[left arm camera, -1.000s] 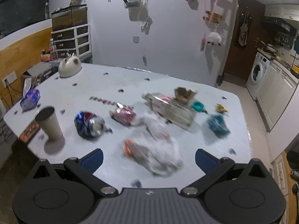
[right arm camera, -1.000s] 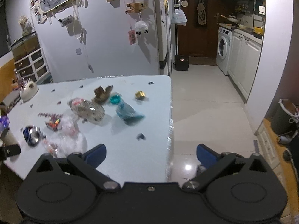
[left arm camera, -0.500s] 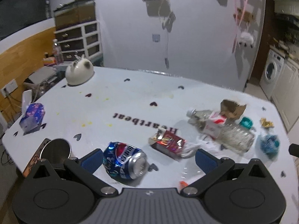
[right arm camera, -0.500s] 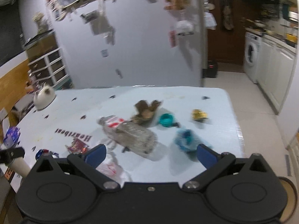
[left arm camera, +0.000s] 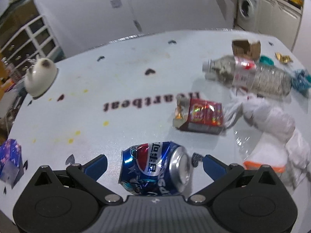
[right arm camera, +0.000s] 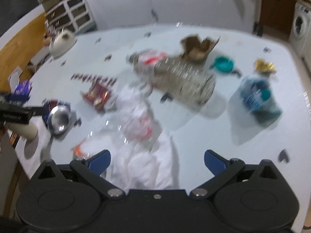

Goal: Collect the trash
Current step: 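Grasp the blue Pepsi can with the left tool while the right tool grasps the white tissue, then carry the Pepsi can and tissue in both tools over the trash bin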

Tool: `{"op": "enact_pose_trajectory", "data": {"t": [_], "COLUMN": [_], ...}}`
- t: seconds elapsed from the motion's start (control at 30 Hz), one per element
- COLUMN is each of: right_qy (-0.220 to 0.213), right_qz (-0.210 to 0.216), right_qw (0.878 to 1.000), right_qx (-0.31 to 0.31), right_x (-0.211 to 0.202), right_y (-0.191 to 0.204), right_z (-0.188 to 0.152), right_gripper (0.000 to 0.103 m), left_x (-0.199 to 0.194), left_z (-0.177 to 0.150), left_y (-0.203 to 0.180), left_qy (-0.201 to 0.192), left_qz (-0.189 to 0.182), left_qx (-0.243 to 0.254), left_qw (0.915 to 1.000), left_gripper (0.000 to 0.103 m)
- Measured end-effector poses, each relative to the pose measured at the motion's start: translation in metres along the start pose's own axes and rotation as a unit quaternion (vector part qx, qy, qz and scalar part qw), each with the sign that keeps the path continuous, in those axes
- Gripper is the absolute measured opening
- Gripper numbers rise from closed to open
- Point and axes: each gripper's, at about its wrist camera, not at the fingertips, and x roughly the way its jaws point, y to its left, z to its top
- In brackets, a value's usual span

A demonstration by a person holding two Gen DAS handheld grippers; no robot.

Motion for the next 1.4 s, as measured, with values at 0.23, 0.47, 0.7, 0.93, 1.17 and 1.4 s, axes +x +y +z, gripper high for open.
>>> {"op": "enact_pose_trajectory", "data": {"t": [0.23, 0.47, 0.7, 0.93, 1.17, 1.4], "right_qy": [0.051, 0.069, 0.075, 0.077, 0.063, 0.046], "right_qz": [0.026, 0.042, 0.039, 0.047, 0.046, 0.022], "right_qw": [0.998, 0.996, 0.996, 0.996, 0.997, 0.999], "right_qx": [-0.016, -0.022, -0.026, -0.027, -0.022, 0.003], "right_x": [0.023, 0.034, 0.040, 0.031, 0.014, -0.002], "right_y": [0.010, 0.016, 0.017, 0.015, 0.012, -0.004], "right_z": [-0.007, -0.009, -0.011, -0.016, -0.024, -0.032], "right_gripper": [0.090, 0.080, 0.050, 0.019, 0.014, 0.014], "left_x": [0.025, 0.050, 0.050, 0.036, 0.013, -0.025], "left_z": [0.009, 0.014, 0.010, 0.001, -0.014, -0.027], "left_y": [0.020, 0.023, 0.024, 0.004, -0.018, -0.039], "left_qy": [0.033, 0.075, 0.068, 0.052, 0.024, -0.002], "left_qz": [-0.043, -0.045, -0.047, -0.054, -0.061, -0.054], "left_qx": [-0.009, 0.016, -0.020, -0.037, -0.088, -0.117], "left_qw": [0.9985, 0.9960, 0.9964, 0.9965, 0.9940, 0.9917], "left_gripper": [0.103, 0.101, 0.081, 0.079, 0.078, 0.078]}}
